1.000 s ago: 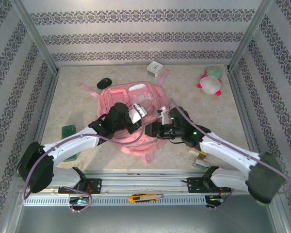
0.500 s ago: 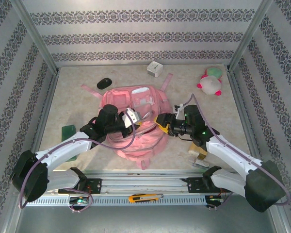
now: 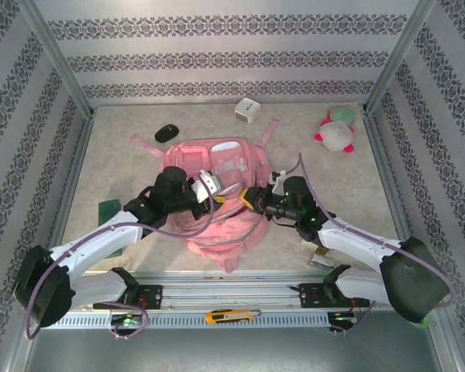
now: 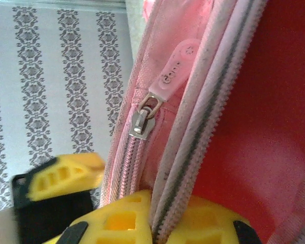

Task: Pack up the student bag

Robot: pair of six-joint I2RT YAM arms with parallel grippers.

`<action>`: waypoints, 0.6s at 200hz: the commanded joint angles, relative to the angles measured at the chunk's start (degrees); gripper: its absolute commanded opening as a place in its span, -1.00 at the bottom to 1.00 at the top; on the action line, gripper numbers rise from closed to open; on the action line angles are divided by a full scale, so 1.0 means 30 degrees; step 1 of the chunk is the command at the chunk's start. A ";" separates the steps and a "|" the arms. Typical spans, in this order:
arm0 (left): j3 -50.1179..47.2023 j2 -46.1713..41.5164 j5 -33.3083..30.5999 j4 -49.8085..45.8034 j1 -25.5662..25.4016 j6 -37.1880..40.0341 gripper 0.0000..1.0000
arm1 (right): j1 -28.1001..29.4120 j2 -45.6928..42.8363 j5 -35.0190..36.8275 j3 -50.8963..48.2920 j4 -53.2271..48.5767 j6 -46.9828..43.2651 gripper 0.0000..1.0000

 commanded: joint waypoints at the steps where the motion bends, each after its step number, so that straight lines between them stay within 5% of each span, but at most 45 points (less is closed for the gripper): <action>1: 0.1991 -0.1619 -0.1646 -0.3833 -0.0029 -0.4552 -0.25 | 0.0601 -0.0219 0.2556 -0.0067 0.2129 0.0425 -1.00; 32: 0.1799 -0.3717 -0.4207 -0.8026 -0.1487 -1.1531 -0.12 | 0.1315 0.0006 0.3277 0.0354 0.2325 0.0102 -1.00; 65: 0.0291 -0.5089 -0.5816 -0.8669 -0.3899 -1.8147 -0.12 | 0.1724 0.0308 0.3483 0.0389 0.2471 0.0089 -1.00; 95: 0.0192 -0.4026 -0.7136 -0.8991 -0.6559 -1.9192 -0.06 | 0.2054 -0.0015 0.3918 0.0512 0.2772 0.0556 -1.00; 120: 0.0737 -0.3024 -0.7594 -0.9653 -0.7126 -1.9152 0.03 | 0.2509 -0.0873 0.4936 0.0834 0.2365 0.0490 -1.00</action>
